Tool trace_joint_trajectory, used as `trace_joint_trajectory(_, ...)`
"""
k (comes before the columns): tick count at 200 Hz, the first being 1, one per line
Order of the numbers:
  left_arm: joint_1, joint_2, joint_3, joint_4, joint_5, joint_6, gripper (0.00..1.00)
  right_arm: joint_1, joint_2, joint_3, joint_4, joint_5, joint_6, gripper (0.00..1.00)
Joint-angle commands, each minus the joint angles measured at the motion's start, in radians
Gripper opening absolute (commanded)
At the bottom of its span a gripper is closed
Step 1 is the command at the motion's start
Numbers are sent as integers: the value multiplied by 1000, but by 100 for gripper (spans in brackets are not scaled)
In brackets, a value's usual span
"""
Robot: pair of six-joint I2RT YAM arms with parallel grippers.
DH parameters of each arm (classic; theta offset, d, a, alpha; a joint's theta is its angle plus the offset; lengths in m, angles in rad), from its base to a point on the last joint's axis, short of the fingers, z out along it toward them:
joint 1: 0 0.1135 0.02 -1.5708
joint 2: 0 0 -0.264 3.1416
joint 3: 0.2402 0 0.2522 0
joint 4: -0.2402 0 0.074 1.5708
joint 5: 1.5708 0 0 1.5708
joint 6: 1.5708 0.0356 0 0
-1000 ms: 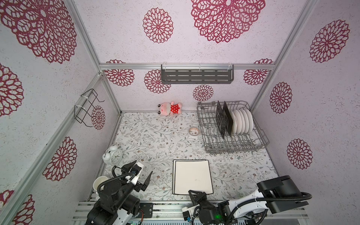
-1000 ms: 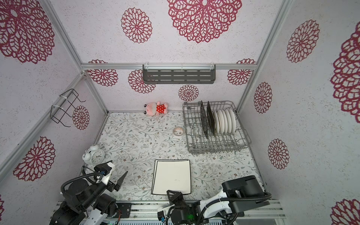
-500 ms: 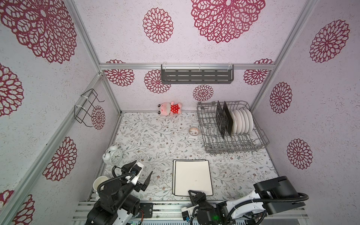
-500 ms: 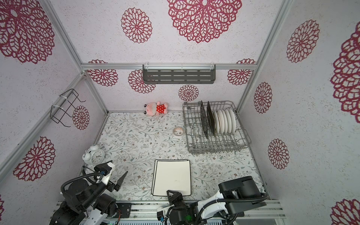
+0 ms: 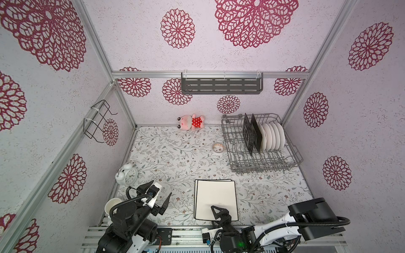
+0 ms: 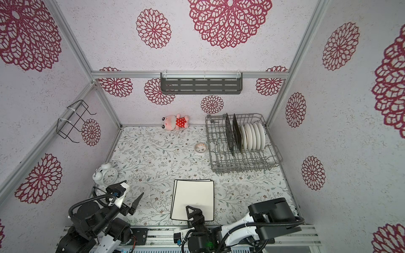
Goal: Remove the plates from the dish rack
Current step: 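Open the right gripper and release the stacked plate, then move the right gripper back toward the dish rack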
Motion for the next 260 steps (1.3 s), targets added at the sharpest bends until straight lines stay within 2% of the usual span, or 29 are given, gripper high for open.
trace_joint_trajectory(1,-2,-14,-9,19,11,20,97,14,-8,0,-179,-173,83,99)
trace_joint_trajectory(65,-2,-14,-11,20,13,24,97,16,-166,80,-386,-247,206,99)
trace_joint_trajectory(92,-2,-14,-12,22,11,25,97,11,-305,145,-500,-195,307,99)
trace_joint_trajectory(119,-2,-13,-9,32,-15,14,97,-15,-466,241,-646,-47,520,99)
trace_joint_trajectory(138,-3,-14,2,51,-92,-35,97,-46,-550,339,-822,129,806,99)
trace_joint_trajectory(147,-3,-14,12,53,-118,-52,97,-80,-584,396,-927,150,922,99)
trace_joint_trajectory(163,-3,-14,27,39,-96,-38,97,-162,-651,446,-998,20,966,95)
trace_joint_trajectory(170,-2,-14,27,39,-88,-32,97,-201,-672,465,-1044,-6,1024,93)
trace_joint_trajectory(182,-4,-12,29,36,-86,-26,97,-308,-692,510,-1155,-37,1168,91)
trace_joint_trajectory(200,-4,-14,31,40,-132,-36,98,-490,-699,544,-1244,-216,1268,84)
trace_joint_trajectory(218,-4,-14,32,58,-209,-61,97,-685,-657,563,-1293,-433,1319,77)
trace_joint_trajectory(237,-5,-14,29,69,-227,-61,97,-796,-591,551,-1309,-566,1365,72)
trace_joint_trajectory(260,-5,-7,33,68,-251,-79,97,-920,-523,502,-1238,-759,1365,68)
